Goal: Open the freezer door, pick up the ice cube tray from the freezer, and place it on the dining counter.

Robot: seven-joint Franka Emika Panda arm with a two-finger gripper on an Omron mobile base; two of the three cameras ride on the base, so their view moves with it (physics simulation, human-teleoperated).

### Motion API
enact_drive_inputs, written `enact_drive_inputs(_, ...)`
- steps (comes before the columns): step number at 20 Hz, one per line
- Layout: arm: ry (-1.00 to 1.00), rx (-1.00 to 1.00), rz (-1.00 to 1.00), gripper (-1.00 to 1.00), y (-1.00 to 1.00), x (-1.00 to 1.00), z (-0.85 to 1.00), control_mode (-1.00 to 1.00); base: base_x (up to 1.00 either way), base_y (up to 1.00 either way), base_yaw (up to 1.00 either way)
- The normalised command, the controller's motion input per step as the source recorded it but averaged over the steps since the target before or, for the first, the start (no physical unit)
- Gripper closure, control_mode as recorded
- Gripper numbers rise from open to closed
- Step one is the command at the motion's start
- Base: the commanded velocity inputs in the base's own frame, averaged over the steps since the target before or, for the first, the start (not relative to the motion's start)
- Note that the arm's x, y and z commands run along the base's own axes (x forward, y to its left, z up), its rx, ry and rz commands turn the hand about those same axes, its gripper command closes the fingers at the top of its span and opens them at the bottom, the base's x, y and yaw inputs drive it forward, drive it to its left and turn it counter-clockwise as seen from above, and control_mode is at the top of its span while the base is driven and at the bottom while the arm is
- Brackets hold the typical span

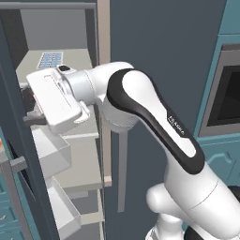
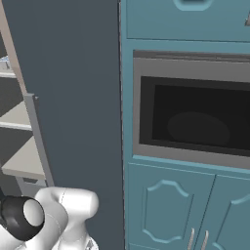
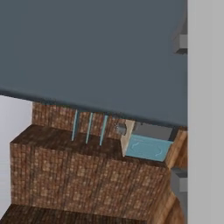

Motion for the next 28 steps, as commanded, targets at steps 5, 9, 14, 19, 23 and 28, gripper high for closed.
enact_drive_inputs(5,0.0,0.0,0.0,-1.0,0.28,0.08,0.0,-1.0,0.0,0.0,0.0)
enact_drive_inputs(9,0.0,0.0,0.0,-1.0,0.34,0.02,0.0,-1.0,0.0,0.0,0.0)
enact_drive_inputs(14,0.0,-0.01,0.0,-1.0,0.37,0.0,0.0,-1.0,0.0,0.0,0.0)
enact_drive_inputs(19,0.0,-0.01,0.0,-1.0,0.37,0.0,0.0,-1.0,0.0,0.0,0.0)
enact_drive_inputs(23,0.0,-0.01,0.0,-1.0,0.34,0.0,0.0,-1.0,0.0,0.0,0.0)
enact_drive_inputs(28,0.0,-0.01,0.0,-1.0,0.34,0.0,0.0,-1.0,0.0,0.0,0.0)
